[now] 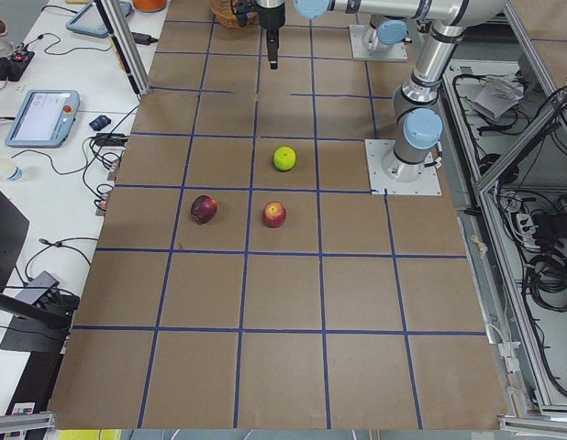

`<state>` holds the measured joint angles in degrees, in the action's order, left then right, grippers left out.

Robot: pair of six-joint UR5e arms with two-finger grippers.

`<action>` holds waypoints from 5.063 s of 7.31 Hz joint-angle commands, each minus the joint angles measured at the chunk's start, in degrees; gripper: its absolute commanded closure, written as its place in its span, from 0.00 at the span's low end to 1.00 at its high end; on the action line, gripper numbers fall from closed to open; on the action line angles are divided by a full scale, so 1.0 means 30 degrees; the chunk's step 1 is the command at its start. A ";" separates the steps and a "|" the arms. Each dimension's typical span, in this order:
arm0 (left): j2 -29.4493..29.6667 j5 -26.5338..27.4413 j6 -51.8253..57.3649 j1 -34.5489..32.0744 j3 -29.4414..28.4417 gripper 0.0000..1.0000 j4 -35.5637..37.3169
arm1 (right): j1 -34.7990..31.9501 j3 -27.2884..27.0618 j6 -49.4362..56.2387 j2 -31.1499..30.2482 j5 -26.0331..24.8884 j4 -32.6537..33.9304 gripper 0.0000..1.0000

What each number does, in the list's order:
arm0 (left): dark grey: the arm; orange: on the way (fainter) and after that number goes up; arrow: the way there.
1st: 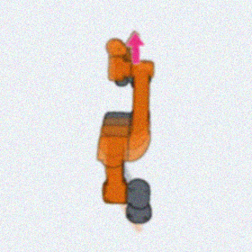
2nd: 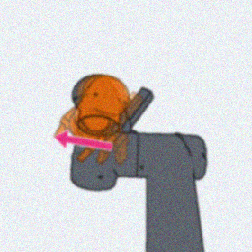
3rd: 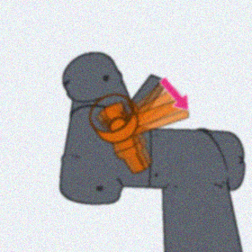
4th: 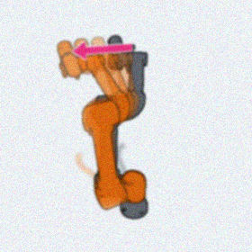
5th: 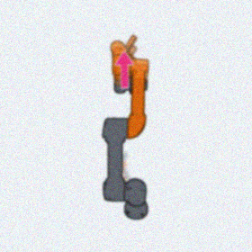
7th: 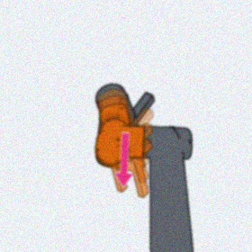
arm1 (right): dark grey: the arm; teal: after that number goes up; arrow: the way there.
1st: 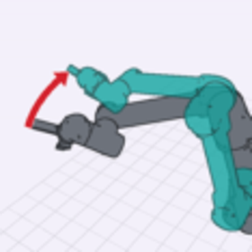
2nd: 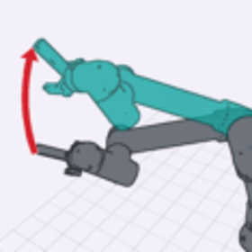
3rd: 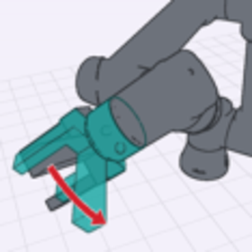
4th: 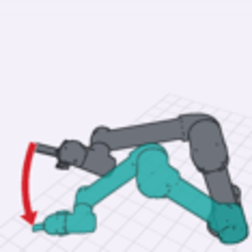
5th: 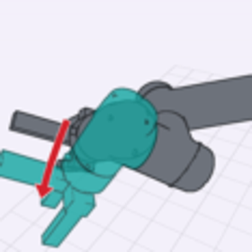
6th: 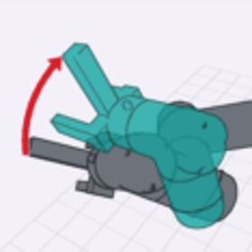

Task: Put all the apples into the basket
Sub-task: 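Lower the left gripper onto the green apple and grasp it, then carry the green apple with the left gripper to the table center and release, then grasp the green apple with the right gripper while left reaches for red apple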

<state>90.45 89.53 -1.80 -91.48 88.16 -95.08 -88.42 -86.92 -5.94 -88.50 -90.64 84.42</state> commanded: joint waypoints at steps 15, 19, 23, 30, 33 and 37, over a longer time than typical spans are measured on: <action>0.3541 0.1885 0.6551 0.5387 1.1573 0.44 1.3646 | 0.0001 -0.1114 -0.0041 -0.0443 -0.0138 0.0161 0.00; 0.4675 -0.0194 -0.1884 0.0865 0.7802 0.43 1.2799 | 0.0001 -0.1114 -0.0012 -0.0443 -0.0284 0.0102 0.00; 0.9006 -0.1044 -1.2648 -0.5003 0.2622 0.43 1.2943 | 0.0001 -0.1465 -0.0011 -0.0560 -0.1018 0.0132 0.00; 0.9786 -0.0868 -1.2584 -0.6309 0.0966 0.00 1.2301 | -0.0028 -0.1582 -0.0070 -0.0210 -0.0901 0.0278 0.00; 0.7651 -0.0636 -0.5342 -0.3241 0.0555 0.00 0.7423 | -0.0145 -0.2137 -0.0304 0.1252 -0.0668 0.3368 0.00; 0.5302 0.1227 0.4389 0.2767 0.1024 0.00 0.4720 | -0.4500 -0.1556 -0.5216 0.4884 -0.0579 0.7485 0.00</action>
<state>108.09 89.70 2.83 -87.81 90.99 -77.77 -97.34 -92.40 -16.31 -76.87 -92.58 104.77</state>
